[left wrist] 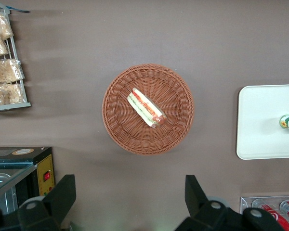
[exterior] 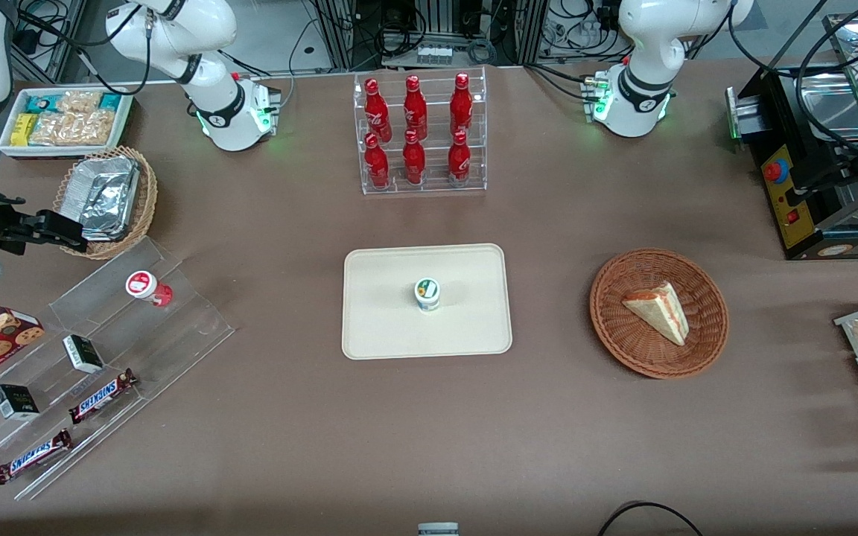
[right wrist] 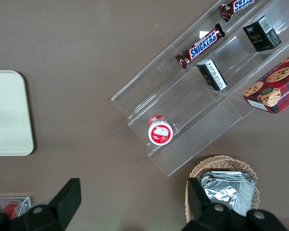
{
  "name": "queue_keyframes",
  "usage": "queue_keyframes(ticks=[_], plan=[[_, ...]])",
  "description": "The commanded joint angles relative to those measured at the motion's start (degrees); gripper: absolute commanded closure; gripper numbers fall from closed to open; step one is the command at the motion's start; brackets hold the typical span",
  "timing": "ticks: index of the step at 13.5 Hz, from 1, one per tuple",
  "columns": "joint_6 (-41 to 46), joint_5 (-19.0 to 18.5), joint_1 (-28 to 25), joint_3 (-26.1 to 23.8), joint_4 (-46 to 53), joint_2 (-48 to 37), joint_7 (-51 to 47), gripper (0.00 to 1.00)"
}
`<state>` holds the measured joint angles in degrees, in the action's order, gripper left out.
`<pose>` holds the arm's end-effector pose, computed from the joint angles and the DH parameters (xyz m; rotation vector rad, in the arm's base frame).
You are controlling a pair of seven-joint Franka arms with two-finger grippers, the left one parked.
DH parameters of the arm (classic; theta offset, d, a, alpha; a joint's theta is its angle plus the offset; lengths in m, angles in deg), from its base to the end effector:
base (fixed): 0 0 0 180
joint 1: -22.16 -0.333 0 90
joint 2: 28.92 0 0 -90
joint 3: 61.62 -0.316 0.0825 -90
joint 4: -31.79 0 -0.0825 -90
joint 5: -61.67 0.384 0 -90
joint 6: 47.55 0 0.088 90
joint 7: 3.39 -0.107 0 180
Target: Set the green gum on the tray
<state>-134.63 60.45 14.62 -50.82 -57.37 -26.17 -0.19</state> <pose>0.5617 -0.0318 0.6008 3.1132 -0.0022 -0.1324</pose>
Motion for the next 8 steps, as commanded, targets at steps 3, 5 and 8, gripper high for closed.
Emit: queue_keyframes(ticks=[3,5,8], plan=[[-0.3,-0.6,0.5,-0.2,0.5,-0.3,0.7,0.01],[-0.3,-0.6,0.4,-0.2,0.6,0.0,0.2,0.01],[-0.2,-0.5,0.9,0.1,0.6,0.6,0.7,0.01]])
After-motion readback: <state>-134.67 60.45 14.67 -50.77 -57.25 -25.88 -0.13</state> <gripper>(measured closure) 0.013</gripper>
